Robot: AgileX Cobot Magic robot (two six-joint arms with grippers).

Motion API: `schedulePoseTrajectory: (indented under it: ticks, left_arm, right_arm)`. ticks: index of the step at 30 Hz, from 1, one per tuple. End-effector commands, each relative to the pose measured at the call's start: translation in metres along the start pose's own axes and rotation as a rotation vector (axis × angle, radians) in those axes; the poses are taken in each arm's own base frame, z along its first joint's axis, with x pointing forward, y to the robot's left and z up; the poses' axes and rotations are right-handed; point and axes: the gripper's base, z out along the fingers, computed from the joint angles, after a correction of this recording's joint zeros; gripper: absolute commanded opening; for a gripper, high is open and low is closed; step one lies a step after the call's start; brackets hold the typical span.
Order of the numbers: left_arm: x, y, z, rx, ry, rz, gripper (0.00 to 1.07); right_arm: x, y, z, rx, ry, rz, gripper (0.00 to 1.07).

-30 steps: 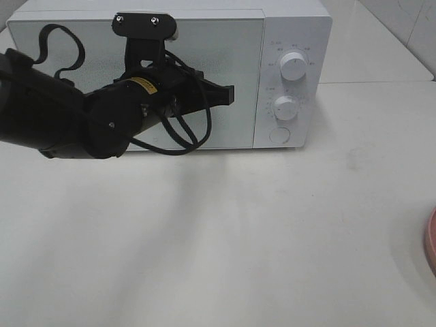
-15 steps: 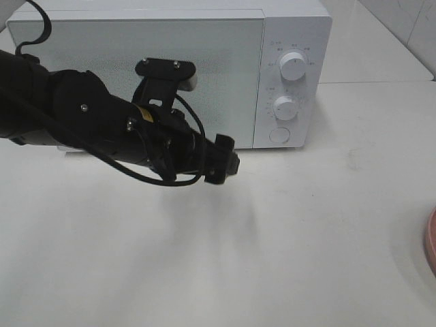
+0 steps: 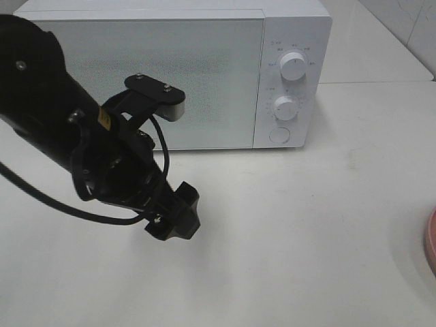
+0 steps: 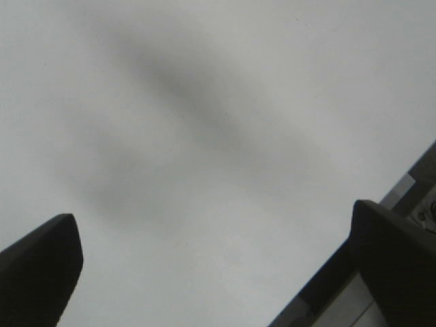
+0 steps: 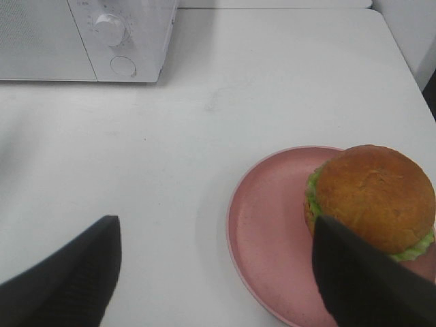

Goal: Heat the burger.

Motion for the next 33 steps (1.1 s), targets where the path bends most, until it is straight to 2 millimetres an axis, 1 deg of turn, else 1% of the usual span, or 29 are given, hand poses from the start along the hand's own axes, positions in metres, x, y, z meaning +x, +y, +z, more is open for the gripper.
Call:
schedulePoseTrajectory:
  ticks: [1, 2, 3, 5, 6, 7, 8, 9, 10, 11, 12, 13, 14, 16, 17, 18, 19, 20, 21, 22, 23, 24, 25, 26, 27, 28, 30, 33]
  left_arm:
    - [0.004, 0.004, -0.013, -0.002, 0.019, -0.032, 1.00]
    - [0.005, 0.010, -0.016, -0.006, 0.028, -0.060, 1.00]
    - [0.005, 0.010, -0.016, -0.006, 0.028, -0.060, 1.00]
    - [0.012, 0.034, -0.033, -0.028, 0.047, -0.151, 1.00]
    - [0.012, 0.034, -0.033, -0.028, 0.047, -0.151, 1.00]
    - [0.014, 0.040, -0.038, -0.034, 0.051, -0.175, 1.00]
    - [0.020, 0.054, -0.049, -0.045, 0.065, -0.227, 1.00]
    - [0.020, 0.054, -0.049, -0.045, 0.065, -0.227, 1.00]
    - [0.023, 0.060, -0.055, -0.051, 0.068, -0.253, 1.00]
    - [0.029, 0.072, -0.065, -0.062, 0.076, -0.302, 1.00]
    - [0.029, 0.072, -0.065, -0.062, 0.076, -0.302, 1.00]
    - [0.033, 0.078, -0.071, -0.069, 0.077, -0.330, 1.00]
    - [0.033, 0.078, -0.071, -0.069, 0.077, -0.330, 1.00]
    - [0.048, 0.099, -0.092, -0.094, 0.084, -0.430, 1.00]
    - [0.048, 0.099, -0.092, -0.094, 0.084, -0.430, 1.00]
    - [0.057, 0.109, -0.102, -0.107, 0.090, -0.485, 1.00]
    - [0.061, 0.113, -0.108, -0.113, 0.090, -0.509, 1.00]
    - [0.061, 0.113, -0.108, -0.113, 0.090, -0.509, 1.00]
    - [0.069, 0.119, -0.118, -0.127, 0.089, -0.548, 1.00]
    - [0.069, 0.119, -0.118, -0.127, 0.089, -0.548, 1.00]
    - [0.073, 0.122, -0.124, -0.138, 0.084, -0.567, 1.00]
    - [0.080, 0.126, -0.133, -0.157, 0.071, -0.599, 1.00]
    - [0.080, 0.126, -0.133, -0.157, 0.071, -0.599, 1.00]
    - [0.087, 0.128, -0.142, -0.171, 0.061, -0.632, 1.00]
    - [0.089, 0.128, -0.147, -0.179, 0.050, -0.645, 1.00]
    - [0.089, 0.128, -0.147, -0.179, 0.050, -0.645, 1.00]
    - [0.095, 0.125, -0.159, -0.194, 0.023, -0.660, 1.00]
    - [0.098, 0.121, -0.164, -0.199, 0.019, -0.655, 1.00]
  right_arm:
    - [0.002, 0.000, -0.003, -0.001, -0.033, -0.008, 0.75]
    - [0.002, 0.000, -0.003, -0.001, -0.033, -0.008, 0.75]
    - [0.002, 0.000, -0.003, -0.001, -0.033, -0.008, 0.75]
    - [0.002, 0.000, -0.003, -0.001, -0.033, -0.008, 0.75]
    - [0.002, 0.000, -0.003, -0.001, -0.033, -0.008, 0.75]
    - [0.002, 0.000, -0.003, -0.001, -0.033, -0.008, 0.75]
    - [0.002, 0.000, -0.003, -0.001, -0.033, -0.008, 0.75]
    - [0.002, 0.000, -0.003, -0.001, -0.033, -0.008, 0.75]
    - [0.002, 0.000, -0.003, -0.001, -0.033, -0.008, 0.75]
    - [0.002, 0.000, -0.003, -0.001, -0.033, -0.008, 0.75]
    - [0.002, 0.000, -0.003, -0.001, -0.033, -0.008, 0.75]
    - [0.002, 0.000, -0.003, -0.001, -0.033, -0.008, 0.75]
    - [0.002, 0.000, -0.003, -0.001, -0.033, -0.008, 0.75]
    - [0.002, 0.000, -0.003, -0.001, -0.033, -0.008, 0.75]
    - [0.002, 0.000, -0.003, -0.001, -0.033, -0.008, 0.75]
    - [0.002, 0.000, -0.003, -0.001, -0.033, -0.008, 0.75]
    - [0.002, 0.000, -0.003, -0.001, -0.033, -0.008, 0.75]
    - [0.002, 0.000, -0.003, -0.001, -0.033, -0.008, 0.75]
    - [0.002, 0.000, -0.003, -0.001, -0.033, -0.008, 0.75]
    - [0.002, 0.000, -0.003, -0.001, -0.033, -0.008, 0.75]
    - [0.002, 0.000, -0.003, -0.001, -0.033, -0.008, 0.75]
    - [0.002, 0.000, -0.003, -0.001, -0.033, -0.008, 0.75]
    - [0.002, 0.000, -0.003, -0.001, -0.033, -0.008, 0.75]
    - [0.002, 0.000, -0.003, -0.001, -0.033, -0.008, 0.75]
    - [0.002, 0.000, -0.003, -0.001, -0.033, -0.008, 0.75]
    - [0.002, 0.000, -0.003, -0.001, -0.033, -0.008, 0.75]
    - [0.002, 0.000, -0.003, -0.001, -0.033, -0.008, 0.75]
    - [0.002, 0.000, -0.003, -0.001, -0.033, -0.008, 0.75]
